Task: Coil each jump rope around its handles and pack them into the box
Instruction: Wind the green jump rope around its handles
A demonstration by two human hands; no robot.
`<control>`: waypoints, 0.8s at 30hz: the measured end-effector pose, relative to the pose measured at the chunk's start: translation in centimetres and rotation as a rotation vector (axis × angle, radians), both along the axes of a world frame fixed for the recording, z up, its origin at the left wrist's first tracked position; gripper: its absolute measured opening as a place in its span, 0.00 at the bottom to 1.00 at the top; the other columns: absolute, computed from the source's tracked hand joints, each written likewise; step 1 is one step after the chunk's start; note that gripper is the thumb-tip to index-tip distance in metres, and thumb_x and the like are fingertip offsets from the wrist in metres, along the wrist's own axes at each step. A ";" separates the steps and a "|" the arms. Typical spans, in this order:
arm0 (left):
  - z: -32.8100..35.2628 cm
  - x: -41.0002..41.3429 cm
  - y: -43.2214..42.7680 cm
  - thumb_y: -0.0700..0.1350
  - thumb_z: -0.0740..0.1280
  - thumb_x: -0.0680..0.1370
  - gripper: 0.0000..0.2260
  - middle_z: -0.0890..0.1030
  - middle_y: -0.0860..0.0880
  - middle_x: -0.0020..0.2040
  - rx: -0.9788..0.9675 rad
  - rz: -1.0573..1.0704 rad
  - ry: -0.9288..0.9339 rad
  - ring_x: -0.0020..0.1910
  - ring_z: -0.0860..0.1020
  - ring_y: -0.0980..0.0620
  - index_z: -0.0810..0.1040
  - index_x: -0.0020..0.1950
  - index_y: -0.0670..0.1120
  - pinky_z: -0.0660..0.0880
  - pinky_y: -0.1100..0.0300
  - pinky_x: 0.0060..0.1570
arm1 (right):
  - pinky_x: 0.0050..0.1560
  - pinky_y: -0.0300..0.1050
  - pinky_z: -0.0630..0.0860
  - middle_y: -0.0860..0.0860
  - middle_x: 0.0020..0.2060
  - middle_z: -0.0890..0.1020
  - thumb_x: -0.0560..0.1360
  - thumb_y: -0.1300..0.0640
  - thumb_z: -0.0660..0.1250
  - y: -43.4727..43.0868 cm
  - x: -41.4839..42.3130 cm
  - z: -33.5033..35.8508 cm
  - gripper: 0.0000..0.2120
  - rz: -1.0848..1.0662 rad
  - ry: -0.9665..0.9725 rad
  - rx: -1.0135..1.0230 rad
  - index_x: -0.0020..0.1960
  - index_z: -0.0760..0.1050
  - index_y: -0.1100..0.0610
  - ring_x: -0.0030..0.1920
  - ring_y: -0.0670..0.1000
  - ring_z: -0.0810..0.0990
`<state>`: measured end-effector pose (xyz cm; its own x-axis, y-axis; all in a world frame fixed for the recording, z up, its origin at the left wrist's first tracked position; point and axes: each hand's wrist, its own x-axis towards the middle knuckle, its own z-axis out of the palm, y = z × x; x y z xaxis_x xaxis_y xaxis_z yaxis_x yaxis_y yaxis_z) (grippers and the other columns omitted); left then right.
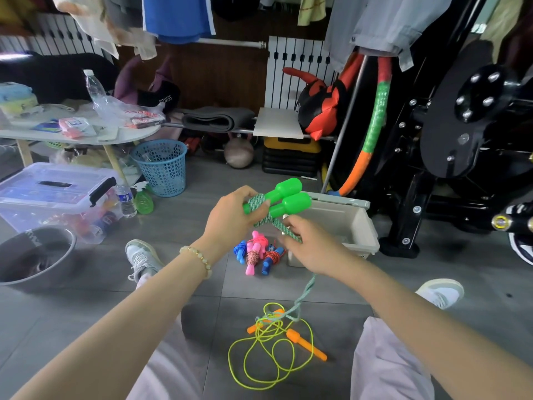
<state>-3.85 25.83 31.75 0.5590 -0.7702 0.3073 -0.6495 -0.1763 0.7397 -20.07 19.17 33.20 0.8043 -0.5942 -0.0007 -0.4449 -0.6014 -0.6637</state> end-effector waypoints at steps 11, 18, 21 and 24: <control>1.4 -0.4 1.1 0.52 0.64 0.78 0.05 0.76 0.54 0.32 0.098 -0.277 -0.047 0.23 0.73 0.58 0.75 0.50 0.51 0.75 0.54 0.33 | 0.32 0.41 0.65 0.48 0.30 0.82 0.77 0.54 0.64 -1.8 -0.8 5.0 0.04 0.110 -0.180 -0.204 0.48 0.71 0.54 0.25 0.42 0.70; 2.0 -1.8 1.9 0.63 0.74 0.64 0.22 0.78 0.55 0.34 0.133 -0.262 -0.129 0.33 0.74 0.58 0.70 0.46 0.52 0.71 0.58 0.34 | 0.30 0.42 0.64 0.48 0.27 0.81 0.76 0.54 0.66 -1.6 0.0 4.8 0.07 0.110 -0.138 -0.129 0.41 0.70 0.53 0.24 0.45 0.70; 2.6 -2.4 1.7 0.62 0.74 0.65 0.19 0.75 0.57 0.32 0.128 -0.234 -0.237 0.33 0.72 0.59 0.71 0.43 0.54 0.64 0.64 0.31 | 0.27 0.35 0.61 0.49 0.27 0.81 0.76 0.53 0.66 -1.3 0.0 4.9 0.07 0.148 -0.108 -0.137 0.42 0.71 0.54 0.22 0.43 0.68; 2.6 -1.8 1.8 0.62 0.75 0.65 0.17 0.76 0.58 0.33 0.133 -0.313 -0.220 0.34 0.73 0.59 0.71 0.43 0.57 0.68 0.62 0.33 | 0.32 0.40 0.68 0.52 0.29 0.81 0.74 0.52 0.68 -2.1 -0.4 5.3 0.06 0.183 -0.103 -0.117 0.43 0.74 0.53 0.24 0.43 0.71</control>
<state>-5.61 27.66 34.34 0.2230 -0.9339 0.2795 -0.8275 -0.0297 0.5607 -20.49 17.04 38.49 0.8910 -0.4294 0.1473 -0.2547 -0.7414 -0.6209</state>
